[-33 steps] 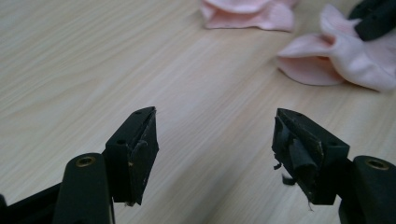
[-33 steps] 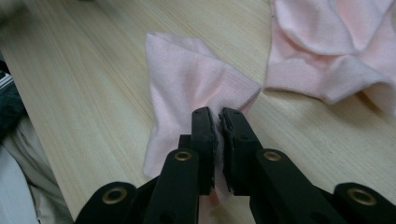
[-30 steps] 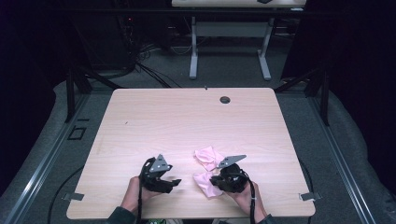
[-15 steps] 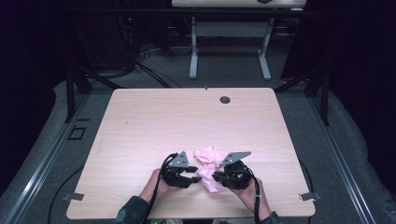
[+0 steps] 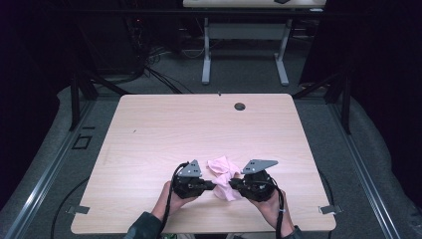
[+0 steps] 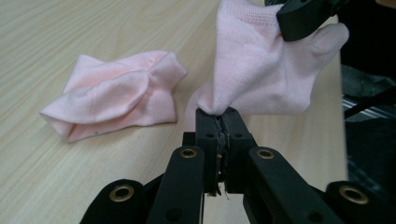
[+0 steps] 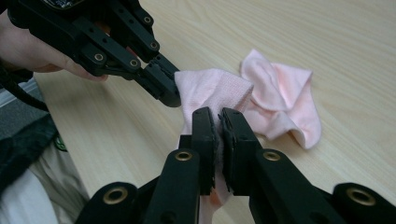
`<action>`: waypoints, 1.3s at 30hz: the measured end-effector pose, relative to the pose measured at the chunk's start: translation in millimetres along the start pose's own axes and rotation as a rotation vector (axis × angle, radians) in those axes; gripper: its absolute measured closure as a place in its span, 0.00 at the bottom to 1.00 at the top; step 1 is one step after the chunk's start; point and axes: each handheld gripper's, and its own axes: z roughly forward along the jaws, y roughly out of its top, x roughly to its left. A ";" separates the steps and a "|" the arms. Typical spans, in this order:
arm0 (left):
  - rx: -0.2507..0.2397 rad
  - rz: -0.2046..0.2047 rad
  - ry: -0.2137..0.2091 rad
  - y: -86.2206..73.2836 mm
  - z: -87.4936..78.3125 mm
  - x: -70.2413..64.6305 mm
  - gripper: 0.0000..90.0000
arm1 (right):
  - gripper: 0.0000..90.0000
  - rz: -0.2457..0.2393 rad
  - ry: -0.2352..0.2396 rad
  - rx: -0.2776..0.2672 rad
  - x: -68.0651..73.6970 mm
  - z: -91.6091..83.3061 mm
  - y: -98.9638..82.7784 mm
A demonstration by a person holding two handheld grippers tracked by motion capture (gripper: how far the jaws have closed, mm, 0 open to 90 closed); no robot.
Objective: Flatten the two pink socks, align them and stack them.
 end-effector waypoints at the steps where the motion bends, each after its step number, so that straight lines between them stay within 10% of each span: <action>1: 0.004 -0.014 -0.018 2.2 -6.0 -1.6 0.97 | 0.94 0.003 0.008 0.000 1.6 -2.2 1.6; 9: 0.059 -0.089 -0.024 19.7 -26.2 -5.6 0.84 | 0.94 0.088 0.033 -0.038 5.5 -13.2 3.2; 13: 0.166 -0.195 0.073 3.3 3.4 3.0 0.62 | 0.94 0.188 -0.021 0.049 -20.1 13.6 -22.3; 19: 0.217 -0.292 0.169 -13.3 26.4 0.6 0.44 | 0.94 0.213 -0.077 0.090 -30.3 27.8 -37.6; 24: 0.205 -0.295 0.263 -13.7 32.4 0.4 0.57 | 0.94 0.201 -0.086 0.090 -29.7 29.8 -38.9; 31: 0.213 -0.251 0.242 -12.8 35.7 0.0 0.95 | 0.94 0.188 -0.101 0.100 -29.5 31.8 -40.7; 39: 0.182 -0.261 0.192 -10.8 16.4 -5.2 0.98 | 0.94 0.170 -0.123 0.081 -29.1 19.8 -40.4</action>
